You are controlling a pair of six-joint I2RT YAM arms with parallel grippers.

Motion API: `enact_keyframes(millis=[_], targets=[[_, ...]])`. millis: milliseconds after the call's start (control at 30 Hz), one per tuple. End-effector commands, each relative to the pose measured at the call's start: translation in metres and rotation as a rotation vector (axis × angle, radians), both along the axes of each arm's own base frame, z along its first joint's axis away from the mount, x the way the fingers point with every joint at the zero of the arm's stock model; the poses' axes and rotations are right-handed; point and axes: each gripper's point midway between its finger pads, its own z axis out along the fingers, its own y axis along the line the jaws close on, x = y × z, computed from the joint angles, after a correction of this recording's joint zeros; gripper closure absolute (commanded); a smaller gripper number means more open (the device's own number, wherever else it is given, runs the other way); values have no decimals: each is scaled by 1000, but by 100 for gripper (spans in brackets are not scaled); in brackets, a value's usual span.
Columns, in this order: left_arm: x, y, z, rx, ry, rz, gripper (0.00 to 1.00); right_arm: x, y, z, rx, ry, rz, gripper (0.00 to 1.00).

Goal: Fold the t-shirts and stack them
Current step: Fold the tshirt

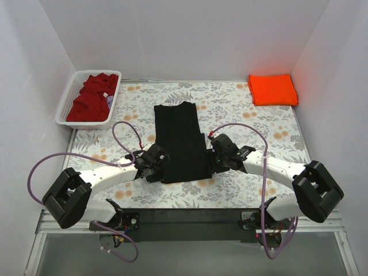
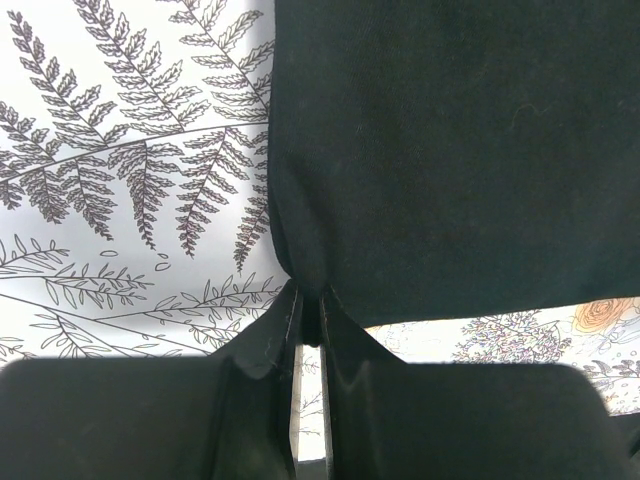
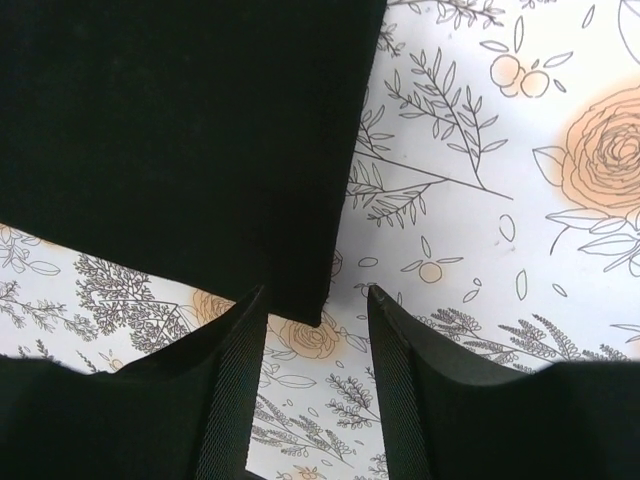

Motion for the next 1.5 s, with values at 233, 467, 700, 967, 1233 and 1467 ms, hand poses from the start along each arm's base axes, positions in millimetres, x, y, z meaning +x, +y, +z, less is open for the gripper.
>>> enact_keyframes(millis=[233,467,700,967,1233,1467], targets=[[-22,14,-11,47,79,-4,100,-26,3,-18,-29,97,-5,53],[-22,13,-9,38,75,-4,100,-24,-5,-31,-113,88,-40,56],[-22,12,-8,32,74,-4,100,-38,-24,-45,-259,99,-53,58],[-25,15,-9,40,82,-7,100,-46,-34,-58,-368,124,-37,63],[-28,15,-12,47,103,-11,100,-62,-41,-74,-422,174,-6,78],[-27,12,-18,54,117,-24,100,-59,-42,-75,-440,162,11,99]])
